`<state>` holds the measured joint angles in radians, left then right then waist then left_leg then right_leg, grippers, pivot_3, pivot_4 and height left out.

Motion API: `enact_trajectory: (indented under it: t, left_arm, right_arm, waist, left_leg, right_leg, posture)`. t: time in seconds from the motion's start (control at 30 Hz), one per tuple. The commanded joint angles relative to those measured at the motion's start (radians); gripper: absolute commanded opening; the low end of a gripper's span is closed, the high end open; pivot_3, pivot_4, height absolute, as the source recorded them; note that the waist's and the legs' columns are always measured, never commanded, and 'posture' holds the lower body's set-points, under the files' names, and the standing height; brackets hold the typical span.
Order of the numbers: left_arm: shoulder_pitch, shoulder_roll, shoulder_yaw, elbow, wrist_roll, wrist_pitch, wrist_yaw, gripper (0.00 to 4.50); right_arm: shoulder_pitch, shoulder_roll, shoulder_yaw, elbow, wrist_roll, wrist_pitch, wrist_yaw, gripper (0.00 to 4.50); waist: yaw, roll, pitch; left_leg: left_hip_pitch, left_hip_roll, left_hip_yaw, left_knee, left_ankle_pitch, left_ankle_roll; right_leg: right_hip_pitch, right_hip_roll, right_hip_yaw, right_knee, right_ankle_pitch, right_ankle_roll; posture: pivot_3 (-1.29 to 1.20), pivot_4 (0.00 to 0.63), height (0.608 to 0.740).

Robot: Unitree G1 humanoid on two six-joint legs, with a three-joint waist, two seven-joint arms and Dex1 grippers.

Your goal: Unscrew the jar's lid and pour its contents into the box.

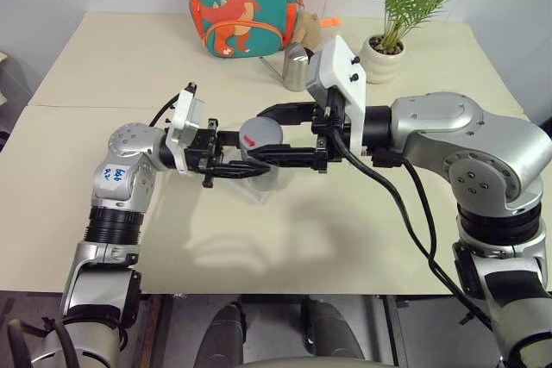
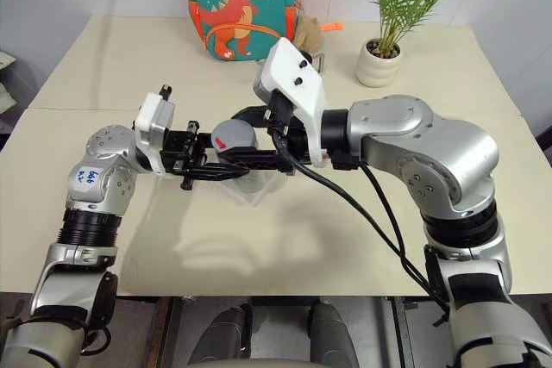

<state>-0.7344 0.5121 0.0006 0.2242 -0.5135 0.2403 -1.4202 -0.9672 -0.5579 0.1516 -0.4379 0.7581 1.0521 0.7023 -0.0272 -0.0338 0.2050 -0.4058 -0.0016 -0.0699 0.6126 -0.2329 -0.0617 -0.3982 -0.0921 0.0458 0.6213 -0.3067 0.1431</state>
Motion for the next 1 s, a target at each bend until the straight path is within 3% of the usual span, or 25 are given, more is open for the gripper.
enact_trajectory:
  t: [0.03, 0.57, 1.0]
  left_arm:
    - [0.02, 0.015, -0.021, -0.027, 0.007, 0.005, -0.024, 1.85]
    - [0.042, 0.026, -0.027, -0.054, -0.001, 0.062, -0.02, 1.85]
    - [0.062, 0.017, -0.025, -0.078, -0.011, 0.073, -0.004, 1.85]
  right_arm:
    - [-0.054, -0.019, -0.066, -0.002, -0.027, -0.062, 0.001, 2.68]
    - [-0.115, -0.082, -0.064, 0.081, -0.121, -0.154, 0.055, 2.68]
    - [-0.136, -0.061, -0.09, 0.119, -0.124, -0.193, 0.03, 2.68]
  waist:
    - [0.0, 0.0, 0.0]
    - [0.0, 0.0, 0.0]
    - [-0.001, 0.0, 0.0]
  left_leg:
    - [0.0, 0.0, 0.0, 0.0, 0.0, 0.0]
    - [0.0, 0.0, 0.0, 0.0, 0.0, 0.0]
    - [0.0, 0.0, 0.0, 0.0, 0.0, 0.0]
  right_leg:
    - [0.0, 0.0, 0.0, 0.0, 0.0, 0.0]
    - [0.0, 0.0, 0.0, 0.0, 0.0, 0.0]
    - [0.0, 0.0, 0.0, 0.0, 0.0, 0.0]
  posture:
    - [0.0, 0.15, 0.74]
    - [0.0, 0.15, 0.74]
    - [0.0, 0.15, 0.74]
